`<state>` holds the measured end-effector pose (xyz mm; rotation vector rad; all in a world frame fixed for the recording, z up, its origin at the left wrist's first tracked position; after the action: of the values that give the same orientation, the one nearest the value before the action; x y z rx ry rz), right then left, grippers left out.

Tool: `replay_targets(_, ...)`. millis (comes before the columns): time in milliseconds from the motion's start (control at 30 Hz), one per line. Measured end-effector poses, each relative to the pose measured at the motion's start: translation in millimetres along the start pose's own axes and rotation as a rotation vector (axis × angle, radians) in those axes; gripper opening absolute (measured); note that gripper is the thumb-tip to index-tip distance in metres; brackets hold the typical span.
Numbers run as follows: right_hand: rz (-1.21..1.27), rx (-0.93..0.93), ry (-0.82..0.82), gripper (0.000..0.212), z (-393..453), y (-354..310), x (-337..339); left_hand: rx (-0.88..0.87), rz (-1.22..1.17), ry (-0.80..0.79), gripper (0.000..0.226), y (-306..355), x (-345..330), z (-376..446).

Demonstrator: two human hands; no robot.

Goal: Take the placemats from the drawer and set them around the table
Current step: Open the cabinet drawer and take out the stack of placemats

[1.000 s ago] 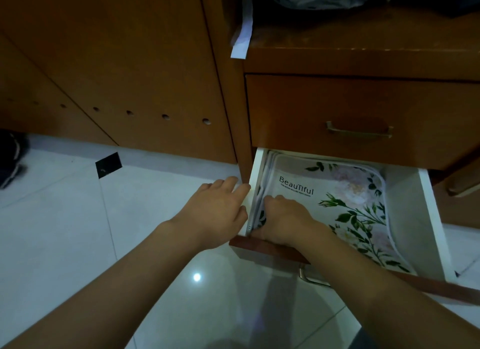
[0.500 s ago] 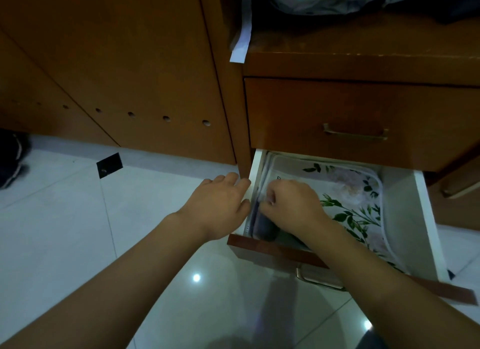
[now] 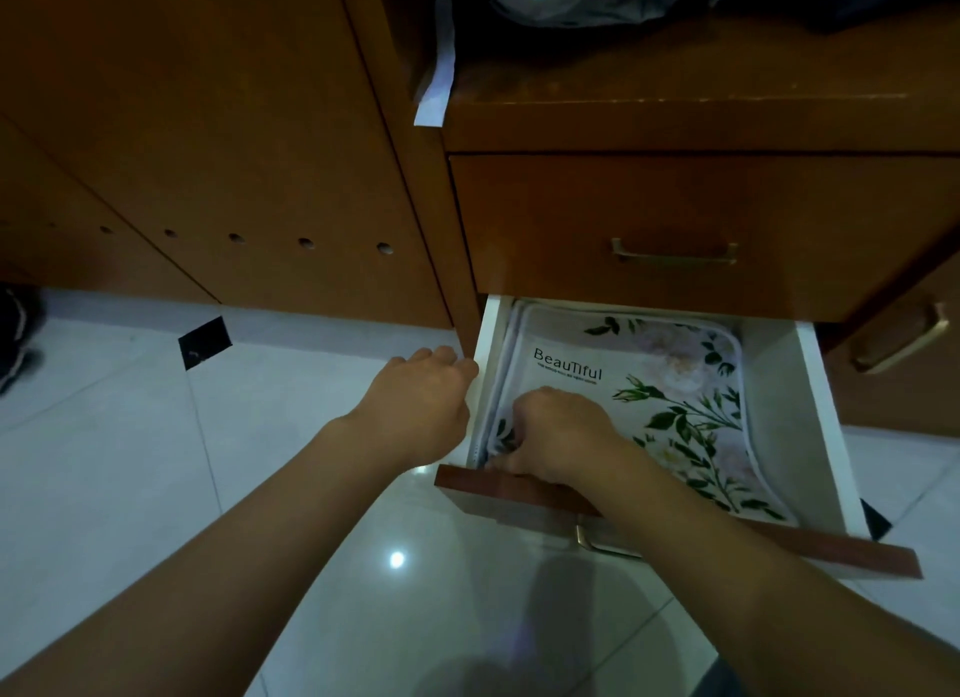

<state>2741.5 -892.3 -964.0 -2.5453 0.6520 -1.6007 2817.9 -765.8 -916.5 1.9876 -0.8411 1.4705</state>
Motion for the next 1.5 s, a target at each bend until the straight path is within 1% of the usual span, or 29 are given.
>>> replay_targets(67, -0.044, -0.052, -0.041, 0.059, 5, 1, 0, -0.003, -0.012, -0.006, 0.042, -1, -1, -4)
replay_targets(267, -0.100, -0.074, -0.077, 0.063, 12, -13, -3, -0.013, -0.028, -0.013, 0.051, -5, -2, -15)
replay_targets(400, -0.069, -0.071, -0.077, 0.055, 12, -17, -1, 0.001, -0.033, 0.000, 0.051, -7, -1, -19)
replay_targets(567, -0.098, 0.007, -0.025, 0.036, 6, -22, 1, 0.000, -0.035, 0.009, 0.051, -7, 1, -19)
replay_targets(700, -0.109, 0.063, -0.057, 0.035, 3, -18, 2, 0.008, -0.016, 0.020, 0.048, -8, 2, -17)
replay_targets(833, -0.104, 0.078, -0.062, 0.031, 4, -14, 3, 0.010, 0.014, 0.046, 0.048, -7, 4, -15)
replay_targets(1033, -0.114, 0.047, 0.025, 0.026, 3, -16, 3, 0.041, 0.052, -0.003, 0.054, -11, 0, -18)
replay_targets(1167, -0.136, -0.009, 0.158, 0.017, 2, -13, 4, 0.046, 0.047, -0.028, 0.054, -10, 2, -21)
replay_targets(1267, -0.069, -0.046, 0.275, 0.013, 2, -1, 14, 0.047, 0.001, -0.018, 0.052, -6, 6, -21)
replay_targets(1300, -0.045, -0.023, 0.292, 0.013, 1, 3, 15, 0.045, -0.009, -0.011, 0.052, -5, 7, -21)
replay_targets(1400, -0.071, 0.100, 0.207, 0.019, -6, 5, 8, 0.008, -0.008, 0.021, 0.049, 2, 9, -20)
replay_targets(1433, -0.082, 0.125, 0.201, 0.018, -8, 5, 6, -0.005, -0.018, 0.031, 0.048, 5, 9, -19)
replay_targets(1500, -0.038, 0.121, 0.264, 0.017, -12, 10, 13, -0.009, -0.086, 0.045, 0.048, 9, 10, -18)
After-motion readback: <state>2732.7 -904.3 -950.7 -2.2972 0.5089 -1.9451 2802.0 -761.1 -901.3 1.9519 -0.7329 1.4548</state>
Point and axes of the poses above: each hand's wrist, its own z-axis towards the middle knuckle, its own x-axis out of the back of the hand, y = z × x, the point moved 2 cm from there along z, towards the middle knuckle, and after that the axes turned 5 degrees about -z, right-handed, at the moved point
